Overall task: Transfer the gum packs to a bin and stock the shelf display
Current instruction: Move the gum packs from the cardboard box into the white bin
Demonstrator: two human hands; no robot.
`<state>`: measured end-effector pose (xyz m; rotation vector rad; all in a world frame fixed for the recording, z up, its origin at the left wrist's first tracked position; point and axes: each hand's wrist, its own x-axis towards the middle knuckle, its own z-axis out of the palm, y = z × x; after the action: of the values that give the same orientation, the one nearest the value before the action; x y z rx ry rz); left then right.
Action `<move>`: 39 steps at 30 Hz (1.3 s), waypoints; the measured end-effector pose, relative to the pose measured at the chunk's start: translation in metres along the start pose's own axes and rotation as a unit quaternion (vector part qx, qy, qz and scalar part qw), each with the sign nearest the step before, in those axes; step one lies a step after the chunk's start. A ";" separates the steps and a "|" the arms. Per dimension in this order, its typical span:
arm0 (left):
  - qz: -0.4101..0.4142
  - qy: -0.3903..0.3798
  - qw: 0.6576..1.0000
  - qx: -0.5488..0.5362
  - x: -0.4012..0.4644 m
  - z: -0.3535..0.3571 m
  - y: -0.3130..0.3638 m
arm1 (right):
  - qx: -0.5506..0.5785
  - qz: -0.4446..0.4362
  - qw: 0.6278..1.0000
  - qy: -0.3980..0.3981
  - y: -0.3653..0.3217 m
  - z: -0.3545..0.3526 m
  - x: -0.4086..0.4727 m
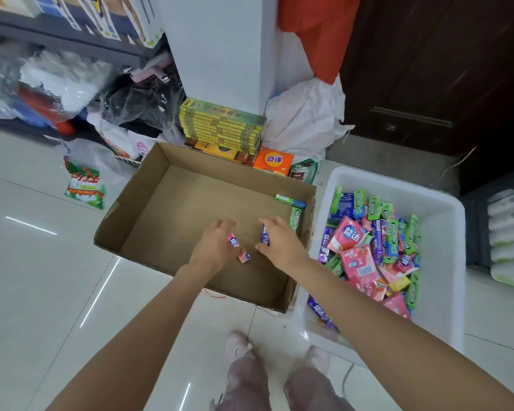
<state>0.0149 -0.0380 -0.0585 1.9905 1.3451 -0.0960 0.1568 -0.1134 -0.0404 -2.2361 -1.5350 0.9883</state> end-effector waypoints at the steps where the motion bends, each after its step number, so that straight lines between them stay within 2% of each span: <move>1: 0.006 -0.016 1.000 0.010 0.005 0.002 -0.005 | -0.011 0.012 1.000 -0.010 0.001 0.007 0.006; 6: 0.023 -0.063 0.990 0.120 0.022 0.011 -0.021 | -0.084 0.065 0.993 -0.045 0.008 0.029 0.026; 9: 0.053 -0.047 0.978 0.197 0.026 0.014 -0.022 | -0.132 0.074 0.988 -0.038 0.009 0.037 0.032; 11: 0.067 -0.025 0.976 0.204 0.031 0.015 -0.022 | -0.158 0.066 0.985 -0.009 0.010 0.040 0.035; 16: 0.086 -0.020 0.987 0.131 0.045 0.011 -0.027 | -0.120 0.081 0.988 0.057 0.014 0.041 0.038; 21: 0.061 -0.026 0.995 0.068 0.051 0.007 -0.033 | -0.080 0.145 0.984 0.060 0.020 0.041 0.040; 24: 0.075 -0.008 0.995 0.061 0.049 0.001 -0.032 | -0.035 0.135 0.988 0.065 0.017 0.037 0.042; 28: 0.044 0.020 0.998 0.046 0.041 0.000 -0.022 | 0.032 0.107 0.988 0.105 0.005 0.020 0.038; 33: -0.003 0.073 0.985 -0.156 0.026 -0.008 0.018 | 0.081 0.069 0.979 0.177 -0.004 -0.014 0.021; 36: 0.046 0.113 0.968 -0.218 0.011 -0.012 0.060 | 0.122 0.058 0.957 0.258 0.005 -0.043 -0.001; 39: 0.108 0.104 0.962 -0.230 -0.003 -0.002 0.109 | 0.134 0.085 0.938 0.307 0.034 -0.071 -0.028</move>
<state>0.1035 -0.0600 0.0003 1.7626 1.1356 0.4976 0.2220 -0.1404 0.0042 -2.2053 -0.8915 0.4237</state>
